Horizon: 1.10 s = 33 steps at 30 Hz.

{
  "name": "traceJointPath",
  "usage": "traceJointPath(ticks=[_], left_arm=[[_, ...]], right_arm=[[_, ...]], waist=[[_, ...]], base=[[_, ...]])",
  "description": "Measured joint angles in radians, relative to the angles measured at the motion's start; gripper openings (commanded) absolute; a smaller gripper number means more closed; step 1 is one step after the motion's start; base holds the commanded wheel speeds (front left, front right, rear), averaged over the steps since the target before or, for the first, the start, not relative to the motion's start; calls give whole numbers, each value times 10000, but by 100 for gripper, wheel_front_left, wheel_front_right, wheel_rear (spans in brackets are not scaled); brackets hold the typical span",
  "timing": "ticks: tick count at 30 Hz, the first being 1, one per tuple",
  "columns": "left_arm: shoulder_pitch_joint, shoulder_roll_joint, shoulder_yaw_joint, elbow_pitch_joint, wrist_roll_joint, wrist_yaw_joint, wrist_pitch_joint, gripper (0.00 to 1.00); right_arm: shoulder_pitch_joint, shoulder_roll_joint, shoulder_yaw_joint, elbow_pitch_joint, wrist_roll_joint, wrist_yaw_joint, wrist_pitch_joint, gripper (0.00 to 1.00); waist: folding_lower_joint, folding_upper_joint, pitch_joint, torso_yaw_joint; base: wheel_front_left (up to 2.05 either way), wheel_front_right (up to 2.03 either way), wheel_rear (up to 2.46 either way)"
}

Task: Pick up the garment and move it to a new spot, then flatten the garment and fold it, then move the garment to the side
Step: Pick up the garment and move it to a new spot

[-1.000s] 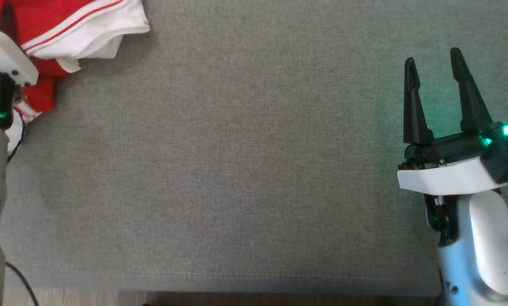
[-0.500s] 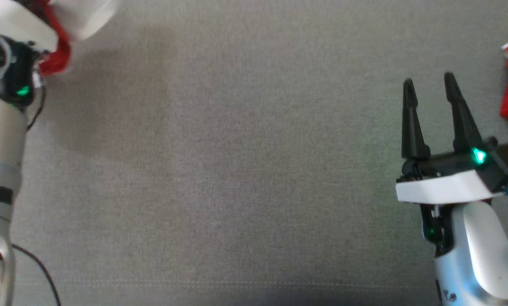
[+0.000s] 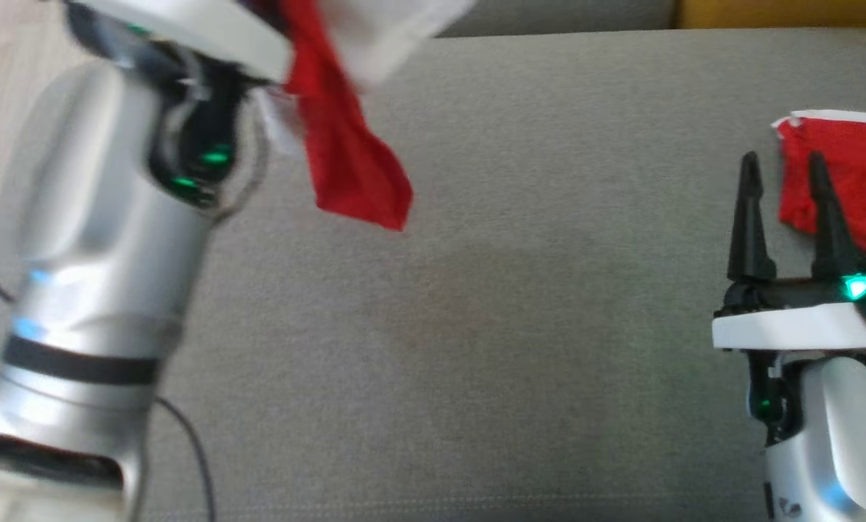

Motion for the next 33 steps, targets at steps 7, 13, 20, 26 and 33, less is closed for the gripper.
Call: traceJointPath(ticks=[7,13,20,26,33], left_arm=[[722,-978,-765,-1569,-113,920,418,0],[1558,-1296,-1475,-2247,-596,1733,-13,0],[1971,-1350,-1902,-1465,-1375,2429,-1419,0],[1950,-1216,-1375,1143,-997,2278,-1651,0],[1608,-922,-278,3480,-35,1964,-1672,100]], right_arm=[[-13,2,-424,-35,84,0,-27,100],[-70,2,-640,-82,86,0,-27,100],[-176,2,-464,-109,90,0,-27,100],[-606,2,-240,-176,117,0,-27,100],[-703,2,-21,-169,73,0,-27,100]], waist=[[0,0,-151,-464],[0,0,-19,-958],[0,0,388,-1522],[0,0,953,-1776],[2,0,1511,-1878]], base=[[0,0,0],[0,0,0],[0,0,0],[0,0,0],[0,0,0]])
